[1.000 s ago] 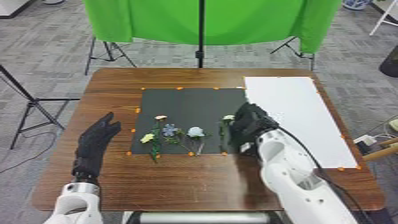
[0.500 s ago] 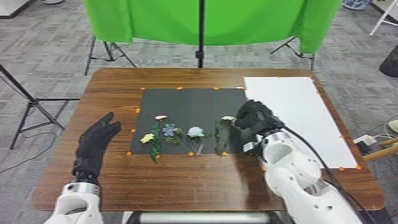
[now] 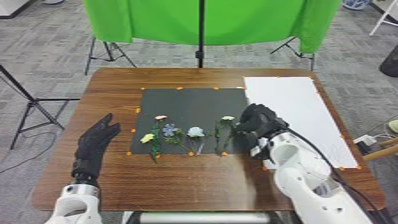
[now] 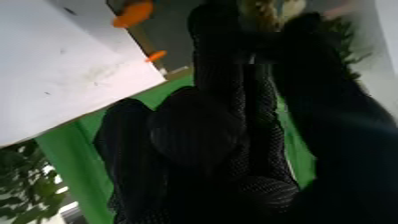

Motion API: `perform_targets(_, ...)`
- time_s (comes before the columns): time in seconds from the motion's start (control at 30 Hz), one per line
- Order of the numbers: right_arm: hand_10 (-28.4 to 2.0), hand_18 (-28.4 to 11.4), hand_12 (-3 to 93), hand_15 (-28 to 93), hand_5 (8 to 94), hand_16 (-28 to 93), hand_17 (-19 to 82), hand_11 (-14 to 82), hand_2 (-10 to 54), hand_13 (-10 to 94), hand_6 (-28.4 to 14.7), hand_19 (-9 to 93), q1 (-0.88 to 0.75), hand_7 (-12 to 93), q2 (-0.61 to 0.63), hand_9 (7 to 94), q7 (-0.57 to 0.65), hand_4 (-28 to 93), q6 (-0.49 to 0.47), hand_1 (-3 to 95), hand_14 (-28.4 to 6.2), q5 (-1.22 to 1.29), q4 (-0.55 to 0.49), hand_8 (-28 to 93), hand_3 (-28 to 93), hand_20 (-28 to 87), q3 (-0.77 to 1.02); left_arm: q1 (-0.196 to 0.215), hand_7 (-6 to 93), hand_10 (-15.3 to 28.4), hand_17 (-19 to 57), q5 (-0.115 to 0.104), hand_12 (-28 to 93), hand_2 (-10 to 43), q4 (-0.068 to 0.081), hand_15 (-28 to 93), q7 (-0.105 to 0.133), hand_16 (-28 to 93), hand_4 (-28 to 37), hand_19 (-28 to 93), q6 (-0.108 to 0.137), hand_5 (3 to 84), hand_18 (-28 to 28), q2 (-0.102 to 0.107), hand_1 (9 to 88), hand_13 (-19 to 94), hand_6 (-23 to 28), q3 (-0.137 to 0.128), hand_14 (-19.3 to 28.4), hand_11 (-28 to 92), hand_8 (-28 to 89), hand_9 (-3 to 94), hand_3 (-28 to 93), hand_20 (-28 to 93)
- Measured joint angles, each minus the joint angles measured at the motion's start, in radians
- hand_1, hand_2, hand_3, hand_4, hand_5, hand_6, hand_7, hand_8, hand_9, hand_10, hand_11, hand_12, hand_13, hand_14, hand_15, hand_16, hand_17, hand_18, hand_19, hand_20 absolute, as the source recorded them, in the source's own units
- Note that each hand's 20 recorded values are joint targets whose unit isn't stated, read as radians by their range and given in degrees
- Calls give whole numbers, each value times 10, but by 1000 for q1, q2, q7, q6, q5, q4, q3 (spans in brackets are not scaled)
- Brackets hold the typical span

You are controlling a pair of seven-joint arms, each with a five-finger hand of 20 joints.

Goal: Arrange flowers

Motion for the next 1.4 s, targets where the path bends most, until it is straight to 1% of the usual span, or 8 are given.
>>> perform_targets(0.37, -148, -140, 243, 589, 622, 338, 599, 257, -90, 866, -16, 929, -18, 141, 31, 819, -15, -120, -28, 216, -50, -3, -56, -74, 597, 520, 47, 0, 57, 116, 30, 17, 121, -90, 0, 94, 7, 45, -215, 37, -9, 375, 133, -1, 241, 332, 29, -4, 148, 118, -53, 440, 640, 194)
perform_targets(0.43, -175, -195, 210, 416, 589, 272, 373, 166, -48, 672, -28, 731, -37, 132, 32, 686, -18, -124, -26, 186, -145, -7, -84, -72, 624, 436, 77, 1, 57, 116, 30, 17, 121, -85, 0, 93, 9, 45, -218, 36, -10, 378, 133, -1, 241, 332, 30, -4, 148, 117, -53, 440, 638, 194)
perform_targets(0.47, -178, -191, 199, 306, 553, 265, 305, 124, -44, 594, -27, 606, -51, 131, 32, 621, -22, -136, -17, 176, -160, -6, -101, -73, 644, 414, 98, 1, 58, 116, 30, 17, 120, -82, 0, 93, 9, 45, -218, 36, -11, 382, 133, -1, 241, 331, 30, -4, 147, 117, -53, 440, 637, 193)
perform_targets(0.57, -147, -130, 132, 53, 369, 184, 116, 23, -29, 266, -4, 128, -103, 103, 15, 347, -76, -157, 39, 130, -134, 63, -135, -77, 709, 288, 189, 2, 61, 116, 33, 16, 119, -70, 0, 91, 11, 44, -222, 23, -23, 396, 126, -1, 238, 328, 31, -6, 145, 114, -54, 441, 636, 188)
perform_targets(0.63, -138, -110, 110, 6, 323, 147, 89, 11, -14, 211, 3, 44, -141, 82, -19, 314, -180, -160, 47, 95, -108, 193, -133, -76, 731, 245, 290, 3, 59, 115, 37, 17, 117, -63, 0, 88, 13, 42, -224, 15, -44, 400, 122, -1, 236, 322, 32, -12, 142, 110, -55, 440, 634, 187)
perform_targets(0.83, -136, -101, 93, 1, 313, 106, 103, 18, -2, 211, -1, 0, -229, 69, -99, 327, -422, -166, -138, 47, -86, 542, -86, -74, 750, 222, 516, 16, 56, 116, 41, 56, 117, -57, -21, 85, 27, 36, -230, 12, -119, 405, 116, -3, 234, 315, 34, -32, 140, 103, -55, 437, 637, 189)
perform_targets(1.1, -128, -101, 88, 17, 308, 83, 106, 20, 10, 207, 5, -2, -397, 73, -173, 328, -371, -177, -89, 26, -85, 905, -109, -76, 752, 219, 530, 39, 54, 116, 39, 65, 118, -49, -64, 83, 51, 33, -236, 10, -124, 407, 120, -8, 224, 306, 34, -46, 138, 96, -54, 434, 640, 189)
perform_targets(1.4, -130, -107, 90, 34, 312, 71, 113, 25, 11, 217, 5, 1, -443, 83, -245, 337, -408, -180, -51, 22, -87, 1220, -122, -79, 760, 220, 516, 45, 55, 115, 36, 64, 120, -35, -72, 84, 61, 34, -250, 10, -129, 408, 124, -10, 209, 308, 31, -51, 139, 91, -54, 433, 648, 186)
